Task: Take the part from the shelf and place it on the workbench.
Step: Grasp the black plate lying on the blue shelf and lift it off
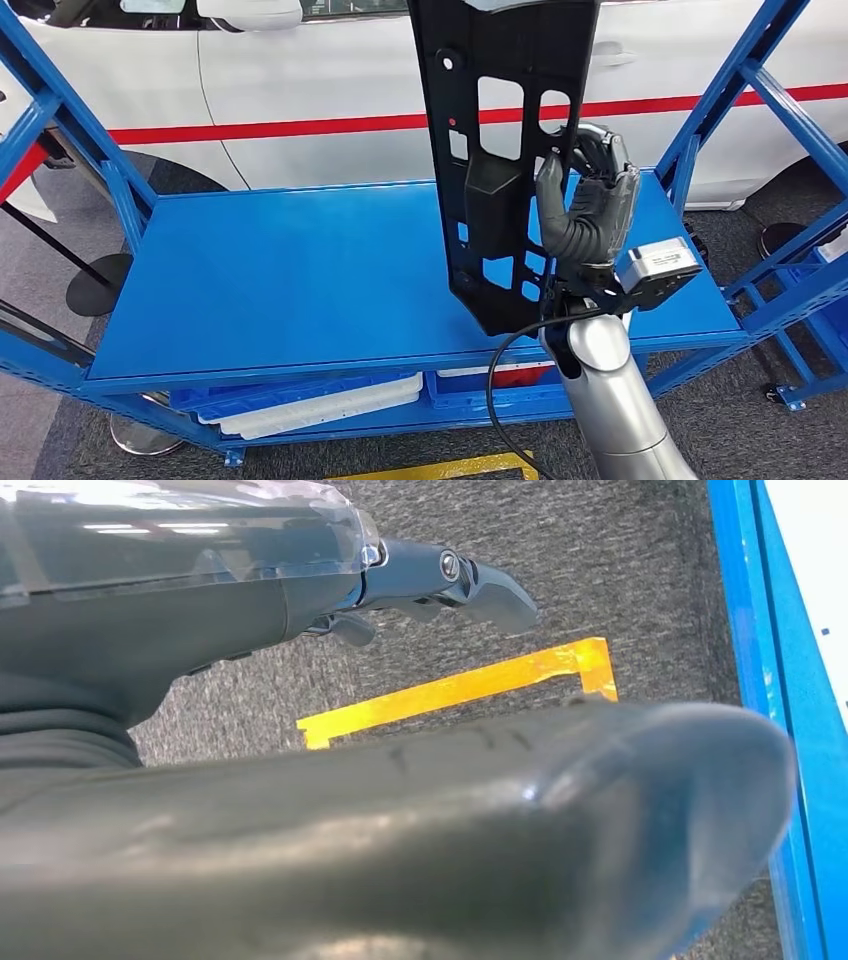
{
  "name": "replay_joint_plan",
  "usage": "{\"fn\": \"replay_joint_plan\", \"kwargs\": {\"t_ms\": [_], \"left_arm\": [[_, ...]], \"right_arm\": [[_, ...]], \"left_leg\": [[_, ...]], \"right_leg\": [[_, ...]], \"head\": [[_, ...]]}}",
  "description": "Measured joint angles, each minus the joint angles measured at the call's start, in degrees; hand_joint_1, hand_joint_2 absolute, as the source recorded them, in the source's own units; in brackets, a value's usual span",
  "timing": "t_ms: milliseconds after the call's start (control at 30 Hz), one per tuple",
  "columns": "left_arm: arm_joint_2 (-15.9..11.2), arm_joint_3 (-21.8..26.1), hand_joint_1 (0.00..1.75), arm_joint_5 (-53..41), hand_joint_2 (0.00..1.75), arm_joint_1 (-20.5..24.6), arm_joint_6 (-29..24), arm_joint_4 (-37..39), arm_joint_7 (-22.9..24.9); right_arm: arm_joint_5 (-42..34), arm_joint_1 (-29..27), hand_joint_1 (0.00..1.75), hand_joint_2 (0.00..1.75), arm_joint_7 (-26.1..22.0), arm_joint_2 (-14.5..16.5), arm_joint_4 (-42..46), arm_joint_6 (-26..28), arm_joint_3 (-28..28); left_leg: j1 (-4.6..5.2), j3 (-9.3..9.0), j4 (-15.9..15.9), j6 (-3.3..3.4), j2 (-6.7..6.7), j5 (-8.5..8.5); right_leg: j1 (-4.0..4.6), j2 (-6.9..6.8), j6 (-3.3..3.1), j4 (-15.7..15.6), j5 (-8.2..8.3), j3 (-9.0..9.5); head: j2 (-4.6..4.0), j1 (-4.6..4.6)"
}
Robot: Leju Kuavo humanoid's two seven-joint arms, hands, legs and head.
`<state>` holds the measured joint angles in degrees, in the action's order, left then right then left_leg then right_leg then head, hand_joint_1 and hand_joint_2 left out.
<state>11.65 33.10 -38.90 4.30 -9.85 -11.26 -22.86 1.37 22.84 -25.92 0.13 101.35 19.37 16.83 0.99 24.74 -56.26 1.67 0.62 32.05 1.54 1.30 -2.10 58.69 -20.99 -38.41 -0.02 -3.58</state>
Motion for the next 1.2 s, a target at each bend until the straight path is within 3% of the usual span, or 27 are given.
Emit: {"fn": "replay_joint_plan", "kwargs": {"t_ms": [233,400,467,533,567,600,633,733,800,933,1000,1067,1100,1133,1200], "left_arm": [[-0.15,1.87,0.0,2.16,0.0,-0.42,-1.15,0.0,-0.98],[-0.18,3.69,0.0,3.96,0.0,-0.64,-2.06,0.0,-1.27],[-0.09,4.4,0.0,4.71,0.0,-0.62,-2.4,0.0,-1.45],[-0.09,5.09,0.0,5.26,0.0,-0.77,-2.55,0.0,-1.51],[-0.09,5.4,0.0,5.46,0.0,-0.9,-2.59,0.0,-1.51],[-0.09,5.69,0.0,5.59,0.0,-0.99,-2.63,0.0,-1.51],[-0.09,5.91,0.0,5.7,0.0,-1.04,-2.66,0.0,-1.51],[-0.09,6.3,0.0,5.87,0.0,-1.02,-2.78,0.0,-1.55],[-0.09,6.71,0.0,6.03,0.0,-0.95,-3.1,0.0,-1.58],[-0.13,7.35,0.0,6.44,0.0,-0.82,-3.58,0.0,-1.85],[-0.18,7.53,0.0,6.49,0.0,-0.83,-3.6,0.0,-2.24],[-0.23,7.77,0.0,6.51,0.0,-0.94,-3.54,0.0,-2.65],[-0.26,7.92,0.0,6.52,0.0,-1.04,-3.47,0.0,-2.85],[-0.29,8.08,0.0,6.55,0.0,-1.13,-3.4,0.0,-2.98],[-0.41,8.34,0.0,6.73,0.0,-1.23,-3.02,0.0,-3.26]], "right_arm": [[-8.73,0.07,1.75,1.75,-0.87,-0.77,1.07,-5.31,0.0],[-10.39,1.43,1.75,1.75,-0.33,-0.85,0.54,-7.34,0.08],[-10.61,2.5,1.75,1.75,-0.31,-0.85,0.08,-8.1,0.27],[-10.81,3.16,1.75,1.75,-0.22,-0.85,-0.55,-8.7,0.64],[-10.86,3.26,1.75,1.75,-0.15,-0.85,-0.9,-8.88,0.88],[-10.9,3.29,1.75,1.75,-0.07,-0.84,-1.25,-8.99,1.09],[-10.93,3.35,1.75,1.75,0.0,-0.84,-1.57,-9.05,1.28],[-10.94,3.91,1.75,1.75,0.03,-0.82,-2.27,-9.16,1.7],[-11.13,4.39,1.75,1.75,0.06,-0.75,-2.65,-9.48,2.04],[-11.72,5.06,1.75,1.75,0.05,-0.62,-3.21,-10.03,2.64],[-12.04,5.42,1.75,1.75,-0.03,-0.57,-3.42,-10.12,2.98],[-12.49,5.53,1.75,1.75,-0.19,-0.57,-3.74,-10.16,3.2],[-12.75,5.52,1.75,1.75,-0.33,-0.58,-3.92,-10.17,3.26],[-12.98,5.5,1.75,1.75,-0.49,-0.58,-4.07,-10.16,3.3],[-13.47,5.5,1.75,1.75,-0.83,-0.6,-4.24,-10.18,3.35]], "left_leg": [[0.12,0.08,-0.25,0.16,0.0,-0.06],[0.05,0.09,0.72,1.06,-0.06,-1.41],[-0.45,0.02,1.69,1.33,-0.2,-2.48],[-0.6,0.28,1.78,1.35,-0.3,-2.79],[-0.69,0.38,1.69,1.27,-0.3,-2.77],[-0.82,0.4,1.55,1.12,-0.27,-2.66],[-0.99,0.36,1.35,0.88,-0.2,-2.44],[-1.44,0.15,0.39,-0.23,0.05,-1.14],[-1.39,0.51,-0.07,-1.03,0.04,-0.41],[-1.55,0.88,-1.25,-2.35,-0.15,1.06],[-1.65,3.94,-7.24,-2.78,-0.24,3.85],[-1.67,9.02,-15.47,-2.95,-0.24,6.44],[-1.67,10.9,-17.86,-2.92,-0.24,6.46],[-1.66,11.66,-17.89,-2.79,-0.24,5.19],[-1.57,10.2,-11.71,-2.16,-0.24,-0.11]], "right_leg": [[-0.21,-0.02,0.34,-0.07,0.23,0.0],[-0.39,-0.05,1.26,-0.31,0.68,-0.27],[-0.44,-0.26,1.93,2.82,-1.45,-1.93],[-1.13,-0.61,2.68,10.26,-5.06,-5.25],[-1.55,-0.77,3.03,13.67,-6.14,-6.76],[-1.94,-0.91,3.37,15.27,-6.18,-7.41],[-2.3,-1.04,3.7,14.51,-5.14,-6.93],[-2.86,-1.21,4.27,4.35,-0.65,-1.62],[-2.66,-1.13,3.63,1.16,-0.98,0.04],[-2.5,-1.07,1.9,0.67,-2.1,0.39],[-2.57,-1.23,1.34,0.51,-2.38,0.71],[-2.39,-1.32,1.02,0.51,-2.62,0.88],[-2.28,-1.31,0.93,0.52,-2.73,1.02],[-2.18,-1.27,0.89,0.52,-2.84,1.23],[-2.0,-1.17,0.92,0.53,-3.04,1.82]], "head": [[0.0,0.0],[0.0,0.01],[0.0,0.02],[0.0,0.02],[0.0,0.02],[0.0,0.02],[0.0,0.02],[0.0,0.02],[0.0,0.01],[0.0,-0.03],[0.0,-0.03],[0.0,-0.02],[0.0,-0.02],[0.0,-0.02],[0.0,-0.02]]}}
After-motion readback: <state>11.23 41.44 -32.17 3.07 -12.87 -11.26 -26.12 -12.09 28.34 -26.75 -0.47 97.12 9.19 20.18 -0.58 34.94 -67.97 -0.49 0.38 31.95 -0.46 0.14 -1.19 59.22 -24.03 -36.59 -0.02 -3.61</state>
